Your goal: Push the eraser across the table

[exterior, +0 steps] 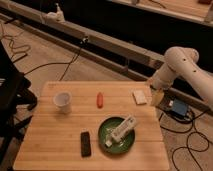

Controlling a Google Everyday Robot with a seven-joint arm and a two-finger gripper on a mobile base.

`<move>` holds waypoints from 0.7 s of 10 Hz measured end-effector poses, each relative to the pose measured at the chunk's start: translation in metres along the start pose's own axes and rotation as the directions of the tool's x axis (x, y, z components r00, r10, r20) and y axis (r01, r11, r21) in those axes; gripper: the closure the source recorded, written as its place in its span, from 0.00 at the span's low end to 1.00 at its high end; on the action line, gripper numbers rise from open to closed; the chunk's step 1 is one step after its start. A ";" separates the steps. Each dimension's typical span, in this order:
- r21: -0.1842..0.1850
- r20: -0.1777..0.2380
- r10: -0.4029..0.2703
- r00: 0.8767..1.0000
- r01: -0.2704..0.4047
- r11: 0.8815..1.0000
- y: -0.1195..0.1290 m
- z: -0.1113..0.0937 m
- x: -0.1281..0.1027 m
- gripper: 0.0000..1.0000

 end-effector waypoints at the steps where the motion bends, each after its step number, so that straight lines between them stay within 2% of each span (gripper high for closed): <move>1: 0.000 0.000 0.000 1.000 0.000 1.000 0.000 0.000 0.000 0.20; 6: 0.000 0.000 0.000 1.000 0.000 1.000 0.000 0.000 0.000 0.20; 7: 0.000 0.000 0.000 1.000 0.000 1.000 0.000 0.000 0.000 0.23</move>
